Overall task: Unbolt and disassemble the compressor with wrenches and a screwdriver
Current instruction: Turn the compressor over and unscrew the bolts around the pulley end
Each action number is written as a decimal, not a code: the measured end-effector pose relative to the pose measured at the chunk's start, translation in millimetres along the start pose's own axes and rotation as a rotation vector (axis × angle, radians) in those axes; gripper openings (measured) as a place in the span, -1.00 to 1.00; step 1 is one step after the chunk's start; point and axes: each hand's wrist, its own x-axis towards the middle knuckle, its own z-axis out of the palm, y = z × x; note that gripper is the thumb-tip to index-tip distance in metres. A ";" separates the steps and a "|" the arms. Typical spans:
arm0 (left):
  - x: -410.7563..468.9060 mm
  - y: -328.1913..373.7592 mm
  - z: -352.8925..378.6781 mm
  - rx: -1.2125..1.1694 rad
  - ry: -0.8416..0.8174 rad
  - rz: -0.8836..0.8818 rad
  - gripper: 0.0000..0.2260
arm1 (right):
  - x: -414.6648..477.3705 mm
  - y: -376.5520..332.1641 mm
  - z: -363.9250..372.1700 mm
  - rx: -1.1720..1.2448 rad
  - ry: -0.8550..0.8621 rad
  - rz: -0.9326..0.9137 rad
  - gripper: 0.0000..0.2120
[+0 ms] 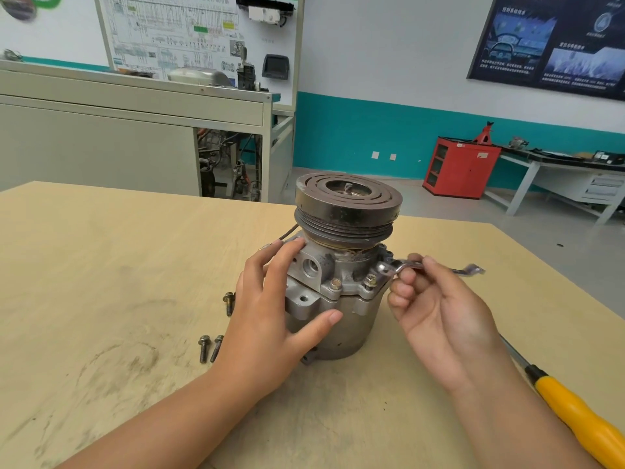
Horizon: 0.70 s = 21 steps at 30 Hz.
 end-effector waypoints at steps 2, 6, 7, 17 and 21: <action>0.1 -0.3 0.2 -0.002 0.000 0.001 -0.34 | -4.7 -0.4 -0.2 -0.042 0.020 -0.176 -0.77; 0.3 -0.4 0.3 -0.002 0.003 0.005 -0.33 | -16.6 4.1 1.3 -0.393 0.000 -0.502 -0.81; 0.3 -0.4 0.3 0.001 0.005 0.007 -0.33 | -19.3 6.6 2.0 -0.484 -0.020 -0.575 -0.83; 0.3 -0.7 0.7 0.003 0.011 0.019 -0.33 | -32.1 28.3 -0.9 -0.938 -0.123 -0.945 -0.93; 0.5 -1.2 1.2 -0.001 0.014 0.019 -0.32 | -33.5 34.3 -2.9 -1.002 -0.084 -0.962 -0.81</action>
